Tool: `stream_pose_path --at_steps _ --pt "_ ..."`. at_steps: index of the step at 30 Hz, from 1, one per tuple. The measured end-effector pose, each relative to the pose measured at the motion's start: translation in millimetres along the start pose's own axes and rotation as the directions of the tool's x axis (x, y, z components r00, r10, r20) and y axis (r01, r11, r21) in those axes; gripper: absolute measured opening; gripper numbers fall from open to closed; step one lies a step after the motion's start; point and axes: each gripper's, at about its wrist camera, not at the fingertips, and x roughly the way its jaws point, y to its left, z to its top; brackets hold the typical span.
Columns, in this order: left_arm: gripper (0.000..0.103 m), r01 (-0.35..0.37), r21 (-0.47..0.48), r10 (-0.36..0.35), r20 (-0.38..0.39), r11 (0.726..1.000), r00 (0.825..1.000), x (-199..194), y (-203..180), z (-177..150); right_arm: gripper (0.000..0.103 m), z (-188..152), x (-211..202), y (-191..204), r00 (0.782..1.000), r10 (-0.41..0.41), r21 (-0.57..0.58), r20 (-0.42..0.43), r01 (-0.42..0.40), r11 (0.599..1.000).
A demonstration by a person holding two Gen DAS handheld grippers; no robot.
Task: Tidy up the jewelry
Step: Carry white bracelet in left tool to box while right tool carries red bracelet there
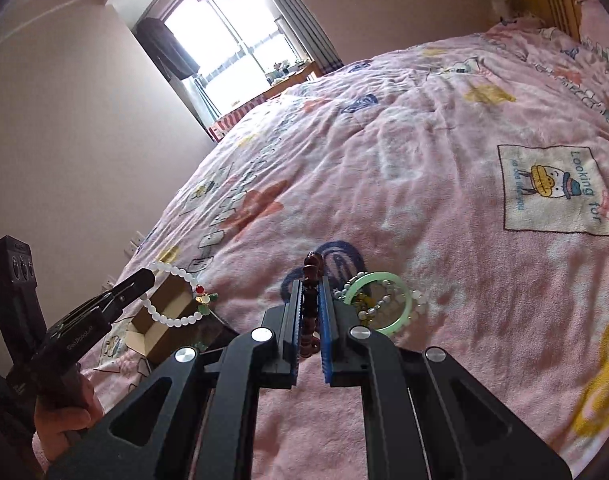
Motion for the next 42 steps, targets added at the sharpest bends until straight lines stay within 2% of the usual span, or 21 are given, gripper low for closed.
stream_pose_path --at_steps 8,12,14,21,26,31,34,42 --pt "0.009 -0.044 -0.067 0.047 0.036 0.997 0.998 -31.1 34.1 -4.8 0.009 6.0 -5.6 50.8 0.997 0.073 -0.006 0.021 -0.073 0.997" --pt "0.009 -0.076 -0.107 0.081 0.052 0.991 0.995 -44.5 54.0 -6.2 0.009 1.3 -1.9 86.2 0.998 0.055 -0.095 0.014 -0.054 0.994" --pt "0.009 -0.065 -0.135 0.074 0.067 0.989 0.995 -51.3 62.4 -5.6 0.009 -3.7 1.2 99.1 0.999 0.054 -0.129 0.005 -0.053 0.99" --pt "0.009 -0.093 -0.155 0.109 0.097 0.983 0.989 -69.9 78.3 -9.4 0.009 -13.8 22.5 134.0 0.998 0.015 -0.237 -0.057 -0.028 0.971" --pt "0.009 -0.099 -0.173 0.118 0.103 0.98 0.988 -71.9 88.0 -10.7 0.009 -6.6 34.9 156.6 0.995 0.058 -0.238 -0.08 -0.075 0.968" --pt "0.009 -0.112 -0.176 0.131 0.099 0.978 0.986 -69.0 94.6 -15.1 0.009 6.7 48.2 174.5 0.99 0.122 -0.184 -0.072 -0.133 0.974" --pt "0.009 -0.113 -0.175 0.131 0.091 0.978 0.987 -67.3 98.7 -17.2 0.009 8.1 61.7 184.1 0.989 0.122 -0.211 -0.083 -0.137 0.968" --pt "0.009 -0.124 -0.194 0.142 0.084 0.973 0.986 -66.1 108.4 -18.9 0.009 -2.3 107.5 184.2 0.975 0.164 -0.185 -0.147 -0.19 0.964"
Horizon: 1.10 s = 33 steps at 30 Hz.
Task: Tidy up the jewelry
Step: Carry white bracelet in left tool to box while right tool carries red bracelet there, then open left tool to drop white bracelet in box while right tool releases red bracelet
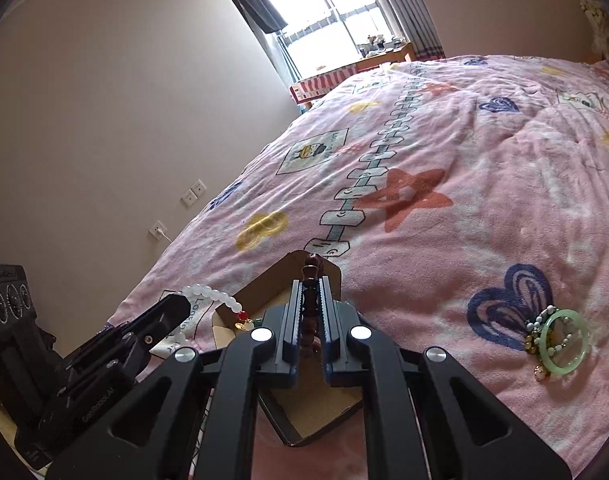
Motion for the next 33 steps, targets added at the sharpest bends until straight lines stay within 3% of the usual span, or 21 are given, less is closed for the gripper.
stream_pose_path --at_steps 7,10,11,12,14,15,28,33 --pt "0.009 -0.011 -0.029 0.011 -0.005 1.0 1.0 4.1 8.4 -1.3 0.015 -6.3 17.0 3.0 0.997 0.074 -0.009 -0.017 -0.074 0.997" --pt "0.01 -0.011 -0.033 0.01 -0.026 0.999 1.0 7.6 10.1 -2.3 0.034 -8.0 16.0 1.3 0.998 0.065 -0.011 -0.015 -0.065 0.998" --pt "0.012 -0.011 -0.029 0.01 -0.032 1.0 0.999 8.7 9.6 -2.7 0.036 -8.4 14.3 -0.5 0.998 0.062 -0.008 -0.012 -0.063 0.998" --pt "0.016 -0.015 -0.026 0.014 -0.034 1.0 0.999 9.0 9.2 -3.1 0.036 -8.4 12.8 -2.6 0.998 0.063 -0.002 -0.01 -0.063 0.998" --pt "0.047 -0.026 -0.022 0.025 -0.028 0.999 0.999 7.9 7.9 -3.7 0.036 -7.6 7.4 -9.0 0.998 0.066 0.015 -0.001 -0.066 0.998" --pt "0.051 -0.029 -0.015 0.028 -0.017 0.999 0.999 6.2 6.5 -4.1 0.036 -7.4 4.9 -12.4 0.998 0.064 0.023 0.004 -0.064 0.998" --pt "0.051 -0.02 0.039 0.021 -0.014 0.999 1.0 6.1 -6.6 -5.1 0.039 1.0 -30.0 -51.1 0.999 0.008 0.09 0.048 -0.012 0.996" --pt "0.051 0.003 0.071 -0.001 -0.026 0.997 1.0 8.3 -19.2 -9.1 0.043 4.1 -48.8 -68.9 0.997 -0.058 0.083 0.058 0.053 0.995"
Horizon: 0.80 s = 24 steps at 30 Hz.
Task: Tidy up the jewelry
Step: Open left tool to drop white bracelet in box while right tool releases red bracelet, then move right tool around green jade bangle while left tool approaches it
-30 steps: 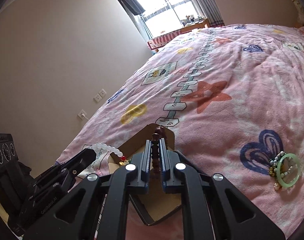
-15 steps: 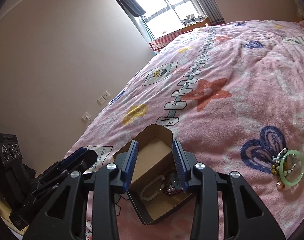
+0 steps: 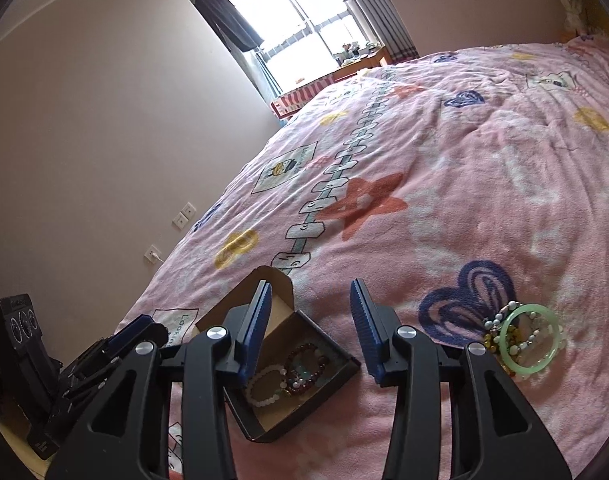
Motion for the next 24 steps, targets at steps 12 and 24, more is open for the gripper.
stream_pose_path --at_steps 12,24 --pt "0.053 0.067 0.097 -0.059 -0.086 0.993 0.995 31.1 -53.7 -18.2 0.047 -7.9 -49.0 -112.5 0.966 -0.254 0.034 -0.037 0.256 0.966" --pt "0.053 0.169 0.078 -0.148 -0.225 0.982 0.963 77.9 -112.6 -20.3 0.049 -48.1 -14.9 -200.4 0.942 -0.259 0.184 -0.213 0.299 0.936"
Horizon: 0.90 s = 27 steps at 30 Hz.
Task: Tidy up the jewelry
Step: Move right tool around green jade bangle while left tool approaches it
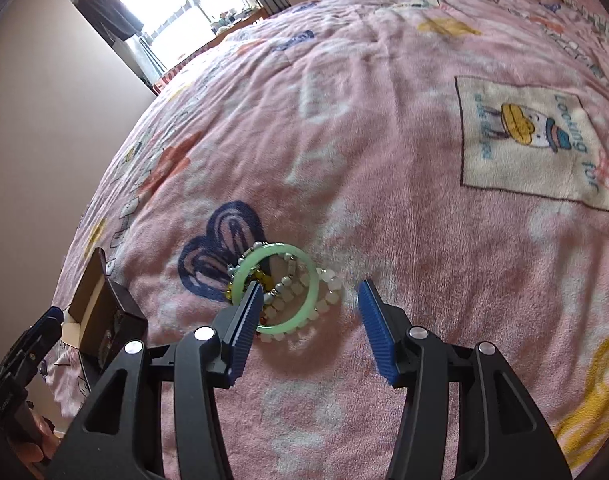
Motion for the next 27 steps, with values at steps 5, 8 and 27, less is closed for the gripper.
stream_pose_path --at_steps 5,8,27 --pt "0.053 0.004 0.011 -0.003 -0.051 1.0 0.999 26.9 -14.5 7.5 0.049 -6.9 19.3 -1.1 0.999 -0.022 0.0 -0.035 0.022 1.0" --pt "0.053 0.002 0.033 0.0 -0.063 0.999 0.998 36.8 -22.4 12.4 0.049 -8.3 23.1 1.4 0.999 -0.024 -0.008 -0.038 0.024 1.0" --pt "0.053 0.039 -0.068 -0.046 -0.114 0.997 0.992 60.1 1.5 16.0 0.021 -6.6 36.8 20.1 1.0 -0.026 -0.024 -0.013 0.026 0.999"
